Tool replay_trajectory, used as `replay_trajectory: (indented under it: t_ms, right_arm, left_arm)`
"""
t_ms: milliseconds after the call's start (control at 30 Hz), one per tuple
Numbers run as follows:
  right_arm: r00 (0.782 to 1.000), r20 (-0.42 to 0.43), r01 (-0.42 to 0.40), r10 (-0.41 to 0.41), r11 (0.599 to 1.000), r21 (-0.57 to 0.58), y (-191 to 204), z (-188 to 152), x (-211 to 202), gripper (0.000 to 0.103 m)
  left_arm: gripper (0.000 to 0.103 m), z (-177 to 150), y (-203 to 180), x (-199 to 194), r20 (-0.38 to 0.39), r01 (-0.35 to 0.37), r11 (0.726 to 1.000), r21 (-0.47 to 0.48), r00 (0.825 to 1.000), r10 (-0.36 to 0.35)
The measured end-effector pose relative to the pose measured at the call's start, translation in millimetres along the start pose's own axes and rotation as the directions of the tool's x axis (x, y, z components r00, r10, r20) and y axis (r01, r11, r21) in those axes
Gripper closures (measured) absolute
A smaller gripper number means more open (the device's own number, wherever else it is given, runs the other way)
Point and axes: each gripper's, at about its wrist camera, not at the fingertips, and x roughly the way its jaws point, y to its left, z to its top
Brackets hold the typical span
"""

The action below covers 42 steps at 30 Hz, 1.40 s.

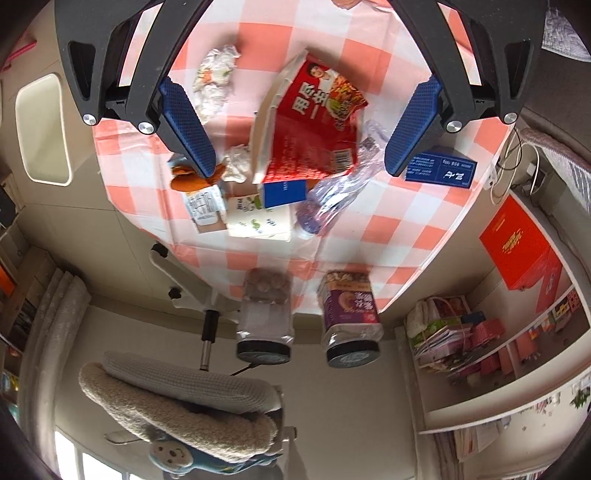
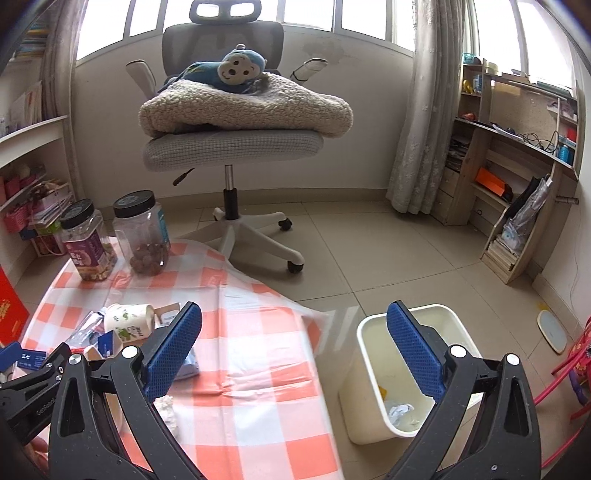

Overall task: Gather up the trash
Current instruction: 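Grasp the blue box with the left tool while the right tool grasps the noodle cup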

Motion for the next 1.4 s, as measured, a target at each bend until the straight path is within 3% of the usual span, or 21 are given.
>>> replay_trajectory:
  t_ms: [167,333,433,533,600,767,867,933,1000,1133,1200,1267,1333,1400]
  right_arm:
    - [0.998,-0.024,-0.059,0.059,0.998,-0.026,36,-3,6,0.007]
    - [0.994,-0.044,-0.1,0.097,0.994,-0.054,67,-8,13,0.007]
    - [0.991,-0.059,-0.121,0.117,0.99,-0.074,82,-10,18,0.007]
    - [0.99,-0.064,-0.133,0.127,0.987,-0.089,94,-12,22,0.007]
    - [0.988,-0.072,-0.144,0.138,0.985,-0.09,100,-12,26,0.007]
    - [0.979,-0.108,-0.184,0.173,0.978,-0.098,116,-14,37,0.007]
    - [0.974,-0.107,-0.21,0.198,0.972,-0.107,125,-15,40,0.007]
    - [0.974,-0.098,-0.215,0.203,0.968,-0.129,131,-15,40,0.007]
    - [0.968,-0.113,-0.238,0.224,0.963,-0.129,134,-15,43,0.007]
    - [0.928,-0.213,-0.321,0.307,0.947,-0.032,131,-11,59,0.007]
    - [0.899,-0.273,-0.347,0.341,0.938,0.031,128,-9,69,0.007]
    - [0.856,-0.333,-0.392,0.394,0.917,0.078,128,-11,76,0.007]
    - [0.79,-0.375,-0.488,0.485,0.868,0.095,134,-15,78,0.007]
    - [0.684,-0.431,-0.622,0.588,0.779,0.077,148,-22,77,0.007]
  left_arm:
    - [0.013,2,57,27,-0.1,-0.063,0.985,-0.159,0.994,0.048]
    - [0.013,1,115,52,-0.176,-0.143,0.94,-0.309,0.98,0.091]
    - [0.013,-1,148,71,-0.237,-0.168,0.892,-0.419,0.969,0.071]
    - [0.013,-4,179,89,-0.292,-0.18,0.819,-0.544,0.956,0.016]
    - [0.013,-4,192,97,-0.299,-0.177,0.787,-0.59,0.954,-0.01]
    - [0.013,-3,202,118,-0.328,-0.177,0.769,-0.614,0.944,-0.045]
    - [0.014,-8,203,134,-0.354,-0.124,0.737,-0.665,0.921,-0.164]
    - [0.026,-10,203,139,-0.357,-0.095,0.734,-0.673,0.91,-0.209]
    - [0.039,-10,201,138,-0.353,-0.082,0.755,-0.65,0.913,-0.206]
    - [0.058,-5,205,131,-0.33,-0.04,0.789,-0.613,0.921,-0.209]
    - [0.06,-1,206,123,-0.31,-0.017,0.809,-0.588,0.928,-0.206]
    - [0.061,5,207,111,-0.285,0.006,0.832,-0.555,0.938,-0.197]
    - [0.062,12,207,97,-0.252,0.042,0.848,-0.529,0.946,-0.204]
    - [0.062,17,207,82,-0.217,0.083,0.856,-0.51,0.951,-0.221]
